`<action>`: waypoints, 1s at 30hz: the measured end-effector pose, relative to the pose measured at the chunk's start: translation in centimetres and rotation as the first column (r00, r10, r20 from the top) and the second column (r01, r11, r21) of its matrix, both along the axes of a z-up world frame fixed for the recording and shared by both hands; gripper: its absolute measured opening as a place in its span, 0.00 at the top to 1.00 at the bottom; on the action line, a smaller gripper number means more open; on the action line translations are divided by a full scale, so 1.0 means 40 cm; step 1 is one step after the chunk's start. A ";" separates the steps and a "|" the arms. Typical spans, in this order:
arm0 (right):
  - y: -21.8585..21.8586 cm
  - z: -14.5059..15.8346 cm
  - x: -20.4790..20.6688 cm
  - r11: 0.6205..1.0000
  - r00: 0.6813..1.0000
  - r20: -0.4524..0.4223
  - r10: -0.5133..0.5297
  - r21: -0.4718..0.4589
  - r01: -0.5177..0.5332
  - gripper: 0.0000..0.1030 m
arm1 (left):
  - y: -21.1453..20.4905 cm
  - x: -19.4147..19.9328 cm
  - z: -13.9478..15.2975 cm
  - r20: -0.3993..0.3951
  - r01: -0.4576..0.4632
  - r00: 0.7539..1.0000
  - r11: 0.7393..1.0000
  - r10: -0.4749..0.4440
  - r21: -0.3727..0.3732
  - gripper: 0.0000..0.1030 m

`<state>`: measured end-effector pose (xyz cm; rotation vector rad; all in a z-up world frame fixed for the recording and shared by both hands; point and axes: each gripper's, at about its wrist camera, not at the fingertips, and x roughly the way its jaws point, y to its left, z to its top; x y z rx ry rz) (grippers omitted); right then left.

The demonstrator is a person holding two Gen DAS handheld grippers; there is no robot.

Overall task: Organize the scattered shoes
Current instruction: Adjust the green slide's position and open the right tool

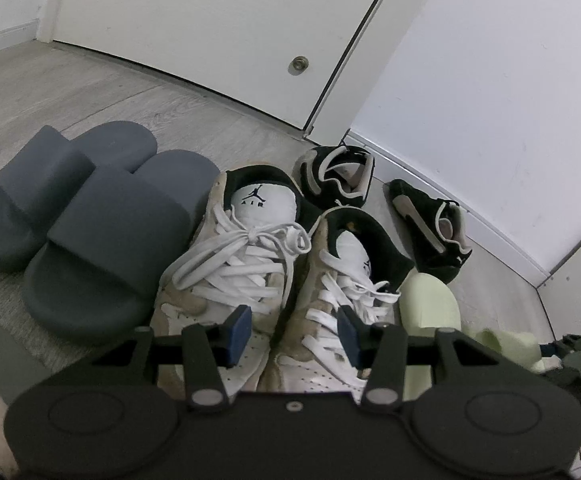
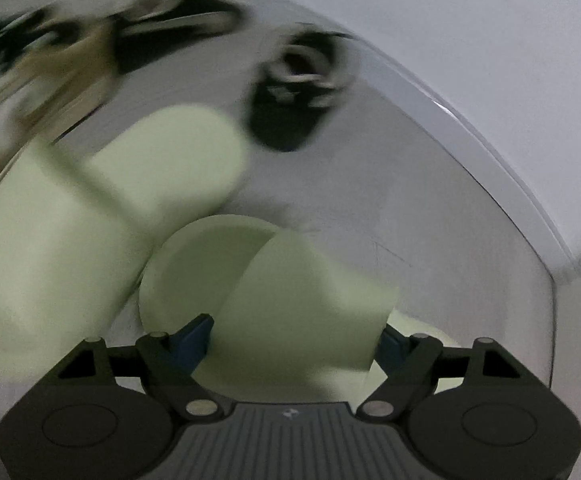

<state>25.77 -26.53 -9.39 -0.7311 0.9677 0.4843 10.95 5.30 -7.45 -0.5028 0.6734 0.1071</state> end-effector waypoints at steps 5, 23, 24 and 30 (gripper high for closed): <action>-0.032 0.013 -0.039 0.998 0.998 -0.026 0.064 -0.018 -0.064 0.15 | -0.001 0.002 -0.001 -0.001 0.000 1.000 1.000 0.000 0.001 0.53; -0.170 -0.008 0.084 0.183 0.339 -0.457 -0.822 0.352 0.918 0.03 | 0.001 0.008 -0.003 0.001 -0.001 1.000 1.000 0.001 -0.009 0.53; -0.153 -0.015 0.089 0.240 0.380 -0.413 -0.828 0.351 0.905 0.02 | 0.001 0.006 -0.003 0.002 -0.001 1.000 1.000 0.001 -0.010 0.53; -0.129 -0.005 0.089 0.514 0.610 -0.290 -0.738 0.344 0.786 0.05 | -0.001 0.010 -0.004 0.005 0.001 1.000 1.000 -0.001 -0.013 0.53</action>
